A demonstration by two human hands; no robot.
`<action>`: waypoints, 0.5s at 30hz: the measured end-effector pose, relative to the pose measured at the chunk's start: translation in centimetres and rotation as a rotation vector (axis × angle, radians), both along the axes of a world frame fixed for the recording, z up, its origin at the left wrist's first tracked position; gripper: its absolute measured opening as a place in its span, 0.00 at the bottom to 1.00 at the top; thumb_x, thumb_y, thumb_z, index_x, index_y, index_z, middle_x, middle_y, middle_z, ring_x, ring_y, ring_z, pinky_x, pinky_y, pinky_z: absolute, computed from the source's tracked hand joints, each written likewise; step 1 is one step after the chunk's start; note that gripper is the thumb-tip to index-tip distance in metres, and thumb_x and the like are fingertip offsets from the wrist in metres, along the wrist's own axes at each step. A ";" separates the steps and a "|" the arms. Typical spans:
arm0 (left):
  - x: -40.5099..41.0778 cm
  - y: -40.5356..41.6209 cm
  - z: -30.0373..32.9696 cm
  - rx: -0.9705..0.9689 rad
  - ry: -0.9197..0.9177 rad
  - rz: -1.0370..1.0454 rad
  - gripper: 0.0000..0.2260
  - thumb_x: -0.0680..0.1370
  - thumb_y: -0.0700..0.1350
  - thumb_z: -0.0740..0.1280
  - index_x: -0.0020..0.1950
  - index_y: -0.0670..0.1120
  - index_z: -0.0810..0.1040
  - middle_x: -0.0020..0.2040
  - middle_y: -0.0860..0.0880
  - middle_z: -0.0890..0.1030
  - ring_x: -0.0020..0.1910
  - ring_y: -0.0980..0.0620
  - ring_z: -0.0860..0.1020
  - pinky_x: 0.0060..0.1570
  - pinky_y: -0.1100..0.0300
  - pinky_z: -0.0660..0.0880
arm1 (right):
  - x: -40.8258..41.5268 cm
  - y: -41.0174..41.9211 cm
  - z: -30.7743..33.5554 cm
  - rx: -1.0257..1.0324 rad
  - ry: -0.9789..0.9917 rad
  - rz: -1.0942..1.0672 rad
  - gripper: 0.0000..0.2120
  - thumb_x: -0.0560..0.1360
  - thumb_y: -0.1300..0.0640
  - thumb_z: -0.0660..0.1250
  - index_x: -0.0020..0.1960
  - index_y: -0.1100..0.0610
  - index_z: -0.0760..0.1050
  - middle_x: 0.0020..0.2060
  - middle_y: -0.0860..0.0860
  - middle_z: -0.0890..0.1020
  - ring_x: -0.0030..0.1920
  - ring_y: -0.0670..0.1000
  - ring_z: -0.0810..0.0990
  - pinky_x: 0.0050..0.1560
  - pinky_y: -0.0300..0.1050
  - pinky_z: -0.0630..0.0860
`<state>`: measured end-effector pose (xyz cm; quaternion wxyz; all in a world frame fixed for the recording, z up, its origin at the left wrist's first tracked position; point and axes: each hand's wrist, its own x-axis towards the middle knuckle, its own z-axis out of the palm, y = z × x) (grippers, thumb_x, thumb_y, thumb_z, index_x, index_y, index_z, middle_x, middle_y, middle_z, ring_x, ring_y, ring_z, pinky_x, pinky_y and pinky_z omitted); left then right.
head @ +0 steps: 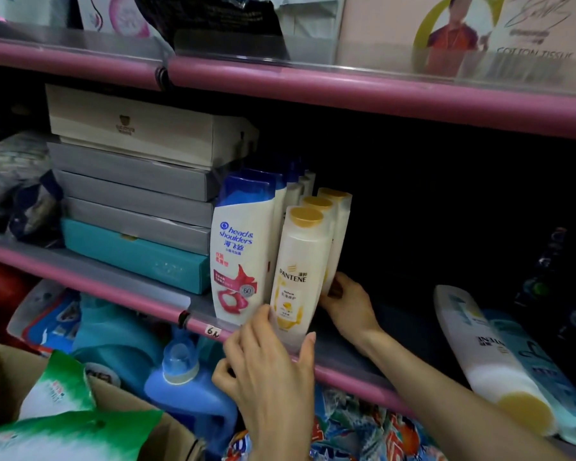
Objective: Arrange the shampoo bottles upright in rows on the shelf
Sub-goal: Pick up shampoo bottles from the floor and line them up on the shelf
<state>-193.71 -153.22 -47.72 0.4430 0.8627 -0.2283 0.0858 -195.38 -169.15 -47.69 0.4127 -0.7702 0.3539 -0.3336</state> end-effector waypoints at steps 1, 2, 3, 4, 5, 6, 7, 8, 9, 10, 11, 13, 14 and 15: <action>0.1 0.0 0.0 0.007 0.021 0.006 0.30 0.68 0.61 0.71 0.66 0.54 0.69 0.62 0.54 0.76 0.61 0.50 0.65 0.55 0.52 0.55 | 0.1 -0.1 -0.1 -0.012 -0.001 -0.001 0.12 0.73 0.59 0.70 0.56 0.57 0.77 0.50 0.50 0.83 0.52 0.48 0.81 0.55 0.44 0.77; 0.2 -0.1 0.0 0.006 0.036 0.010 0.29 0.68 0.61 0.70 0.66 0.55 0.69 0.62 0.55 0.75 0.62 0.51 0.64 0.55 0.52 0.55 | 0.1 -0.1 -0.2 -0.030 0.004 -0.006 0.11 0.74 0.59 0.70 0.56 0.57 0.77 0.50 0.50 0.83 0.51 0.47 0.81 0.54 0.42 0.77; 0.3 -0.1 0.0 0.001 0.046 0.012 0.29 0.68 0.62 0.70 0.66 0.55 0.69 0.62 0.55 0.75 0.62 0.51 0.63 0.56 0.52 0.56 | 0.2 -0.1 -0.3 -0.049 0.014 -0.010 0.11 0.74 0.58 0.70 0.55 0.56 0.76 0.50 0.49 0.83 0.51 0.47 0.81 0.52 0.41 0.77; 0.4 -0.2 0.1 -0.005 0.052 0.014 0.29 0.67 0.61 0.71 0.66 0.55 0.69 0.62 0.56 0.75 0.62 0.51 0.63 0.57 0.51 0.56 | 0.3 -0.1 -0.3 -0.066 0.025 -0.012 0.10 0.74 0.58 0.69 0.55 0.56 0.76 0.50 0.49 0.82 0.50 0.46 0.80 0.51 0.39 0.76; 0.4 -0.1 0.2 -0.008 0.060 0.016 0.29 0.67 0.61 0.71 0.65 0.55 0.70 0.61 0.56 0.75 0.62 0.51 0.62 0.57 0.51 0.56 | 0.3 -0.1 -0.4 -0.075 0.032 -0.009 0.10 0.74 0.58 0.69 0.56 0.55 0.76 0.50 0.48 0.82 0.51 0.46 0.80 0.51 0.38 0.75; 0.4 -0.2 0.3 -0.006 0.068 0.018 0.29 0.67 0.62 0.71 0.65 0.56 0.70 0.61 0.56 0.75 0.61 0.52 0.62 0.57 0.51 0.56 | 0.3 -0.1 -0.5 -0.077 0.034 -0.004 0.11 0.75 0.58 0.68 0.56 0.54 0.75 0.51 0.48 0.82 0.51 0.46 0.80 0.51 0.38 0.75; 0.4 -0.2 0.3 -0.001 0.075 0.019 0.28 0.67 0.62 0.71 0.65 0.56 0.69 0.60 0.57 0.75 0.61 0.52 0.61 0.57 0.52 0.56 | 0.3 -0.1 -0.5 -0.076 0.032 0.004 0.11 0.75 0.58 0.68 0.57 0.53 0.75 0.51 0.48 0.82 0.52 0.45 0.80 0.51 0.38 0.75; 0.4 -0.2 0.3 0.002 0.084 0.020 0.28 0.67 0.62 0.70 0.64 0.57 0.69 0.60 0.57 0.75 0.61 0.53 0.60 0.58 0.52 0.56 | 0.2 -0.1 -0.5 -0.076 0.031 0.012 0.10 0.75 0.58 0.68 0.57 0.53 0.75 0.52 0.47 0.82 0.53 0.45 0.79 0.51 0.38 0.75; 0.4 -0.2 0.4 0.003 0.091 0.022 0.28 0.67 0.62 0.70 0.64 0.57 0.69 0.59 0.57 0.75 0.61 0.53 0.60 0.58 0.52 0.57 | 0.2 -0.1 -0.5 -0.077 0.031 0.019 0.10 0.76 0.58 0.67 0.57 0.53 0.75 0.52 0.47 0.82 0.53 0.45 0.79 0.52 0.38 0.75; 0.5 -0.2 0.4 0.003 0.095 0.024 0.27 0.67 0.63 0.70 0.64 0.57 0.69 0.59 0.58 0.75 0.61 0.53 0.60 0.59 0.52 0.57 | 0.2 0.0 -0.5 -0.078 0.032 0.022 0.10 0.76 0.58 0.67 0.57 0.53 0.75 0.52 0.48 0.82 0.54 0.46 0.80 0.52 0.38 0.76; 0.5 -0.1 0.4 0.005 0.095 0.024 0.27 0.67 0.63 0.70 0.63 0.57 0.70 0.59 0.58 0.75 0.62 0.53 0.60 0.59 0.52 0.57 | 0.2 0.0 -0.5 -0.078 0.033 0.024 0.10 0.76 0.59 0.67 0.57 0.54 0.75 0.53 0.48 0.82 0.54 0.46 0.80 0.53 0.39 0.76; 0.5 -0.1 0.4 0.004 0.097 0.020 0.27 0.67 0.62 0.70 0.63 0.57 0.70 0.58 0.57 0.75 0.62 0.53 0.60 0.59 0.51 0.57 | 0.2 0.0 -0.4 -0.080 0.034 0.024 0.11 0.76 0.59 0.67 0.58 0.55 0.76 0.53 0.49 0.82 0.53 0.46 0.80 0.53 0.39 0.75; 0.5 -0.1 0.4 0.004 0.097 0.018 0.27 0.67 0.62 0.70 0.63 0.56 0.70 0.58 0.56 0.75 0.62 0.52 0.60 0.60 0.52 0.57 | 0.2 0.0 -0.4 -0.083 0.036 0.023 0.11 0.76 0.60 0.67 0.58 0.55 0.75 0.53 0.49 0.82 0.53 0.45 0.79 0.52 0.37 0.75; 0.6 -0.1 0.3 0.010 0.095 0.017 0.27 0.67 0.62 0.70 0.63 0.56 0.70 0.59 0.56 0.75 0.62 0.52 0.60 0.60 0.52 0.56 | 0.2 0.0 -0.4 -0.085 0.040 0.023 0.11 0.76 0.60 0.67 0.58 0.55 0.75 0.53 0.49 0.82 0.53 0.45 0.79 0.51 0.37 0.74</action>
